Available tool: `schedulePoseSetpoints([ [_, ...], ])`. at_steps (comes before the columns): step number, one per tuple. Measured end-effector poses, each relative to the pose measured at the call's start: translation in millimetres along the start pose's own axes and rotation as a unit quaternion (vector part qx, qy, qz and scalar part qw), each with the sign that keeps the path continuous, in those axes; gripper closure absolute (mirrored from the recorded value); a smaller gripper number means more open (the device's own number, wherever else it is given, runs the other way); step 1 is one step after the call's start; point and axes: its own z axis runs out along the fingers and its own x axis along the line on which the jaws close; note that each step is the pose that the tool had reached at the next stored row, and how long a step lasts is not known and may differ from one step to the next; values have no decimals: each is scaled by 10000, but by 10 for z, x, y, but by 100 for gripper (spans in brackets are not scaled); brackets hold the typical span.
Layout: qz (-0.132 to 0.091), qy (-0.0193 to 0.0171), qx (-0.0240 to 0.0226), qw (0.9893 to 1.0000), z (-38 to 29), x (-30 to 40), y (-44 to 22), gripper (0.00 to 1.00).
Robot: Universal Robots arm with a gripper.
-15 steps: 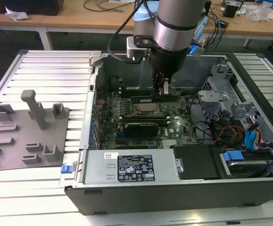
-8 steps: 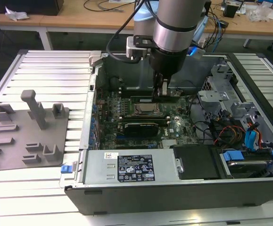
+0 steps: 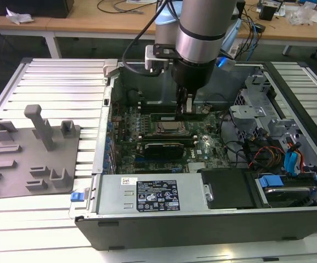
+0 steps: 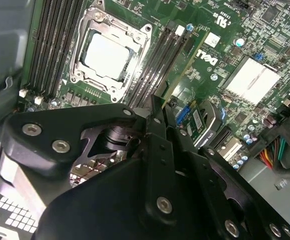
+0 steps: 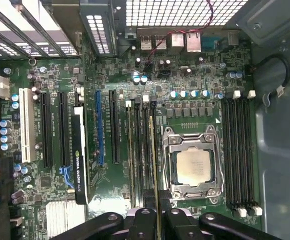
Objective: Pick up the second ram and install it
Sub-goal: 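Insert the second ram into the second slot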
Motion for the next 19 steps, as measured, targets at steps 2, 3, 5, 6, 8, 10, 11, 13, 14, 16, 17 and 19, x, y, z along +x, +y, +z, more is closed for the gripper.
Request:
schedulePoseSetpoints([
  [2,0,-1,0,10000,12,1,3,86],
  [3,0,0,0,10000,17,1,3,86],
  [5,0,0,0,10000,33,2,6,86],
  [6,0,0,0,10000,37,2,6,86],
  [8,0,0,0,10000,46,2,7,86],
  [10,0,0,0,10000,58,2,7,86],
  [11,0,0,0,10000,61,2,7,86],
  [13,1,0,0,10000,76,2,7,86],
  [14,0,0,0,10000,83,2,6,86],
  [16,0,0,0,10000,91,3,6,86],
  [17,0,0,0,10000,100,3,6,86],
  [19,0,0,0,10000,117,4,6,86],
])
